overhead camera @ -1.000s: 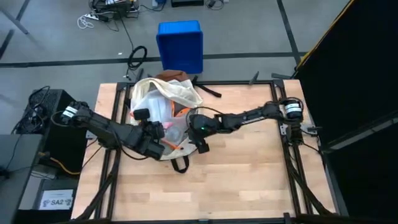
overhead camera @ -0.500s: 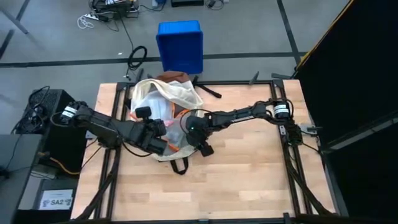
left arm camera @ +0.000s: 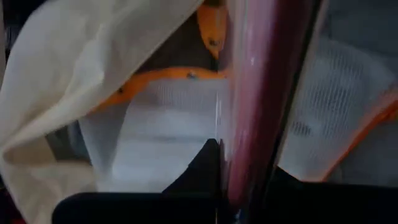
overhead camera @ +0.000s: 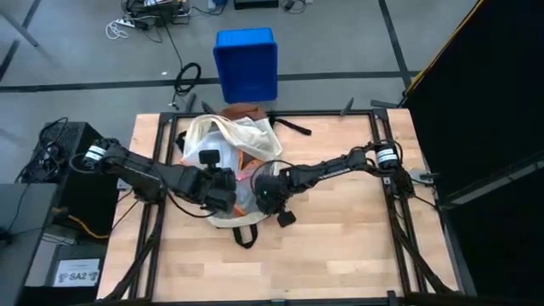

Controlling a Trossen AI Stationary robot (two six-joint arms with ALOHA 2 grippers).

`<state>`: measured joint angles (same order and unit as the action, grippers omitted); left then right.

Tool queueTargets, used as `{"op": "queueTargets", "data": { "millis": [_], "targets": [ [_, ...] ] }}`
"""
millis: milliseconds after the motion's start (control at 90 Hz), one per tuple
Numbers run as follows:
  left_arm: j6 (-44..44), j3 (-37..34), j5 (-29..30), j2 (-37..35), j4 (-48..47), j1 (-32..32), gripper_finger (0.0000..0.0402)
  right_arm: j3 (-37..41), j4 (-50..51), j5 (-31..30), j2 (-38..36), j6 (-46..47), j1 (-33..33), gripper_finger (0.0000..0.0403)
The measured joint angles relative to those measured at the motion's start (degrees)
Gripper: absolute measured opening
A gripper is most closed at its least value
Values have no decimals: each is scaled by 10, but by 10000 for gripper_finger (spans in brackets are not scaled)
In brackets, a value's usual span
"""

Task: Unpack backpack
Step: Put the pink cellphone into the white backpack, then close the white backpack

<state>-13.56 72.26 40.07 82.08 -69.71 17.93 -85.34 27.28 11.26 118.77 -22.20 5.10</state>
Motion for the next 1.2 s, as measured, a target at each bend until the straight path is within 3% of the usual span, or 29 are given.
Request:
{"op": "queueTargets", "data": {
  "millis": [411, 544, 644, 856, 1033, 1200],
  "targets": [
    [242, -110, 24, 8, 155, -73, 0, 0, 4, -24, -79, 31, 37, 1],
    [271, -123, 22, 26, 173, -85, 11, 0, 11, -27, -79, 41, 35, 0],
    [280, -122, -10, 27, 176, -86, 47, 0, 22, -27, -79, 46, 34, 0],
    [274, -103, -85, 28, 170, -80, 167, 0, 28, -31, -79, 50, 33, 0],
    [220, -41, -84, 28, 83, -63, 243, 0, 36, -42, -79, 51, 27, 0],
    [164, 28, -27, 28, -29, -42, 264, 0, 39, -43, -79, 52, 26, 0]
  ]
}}
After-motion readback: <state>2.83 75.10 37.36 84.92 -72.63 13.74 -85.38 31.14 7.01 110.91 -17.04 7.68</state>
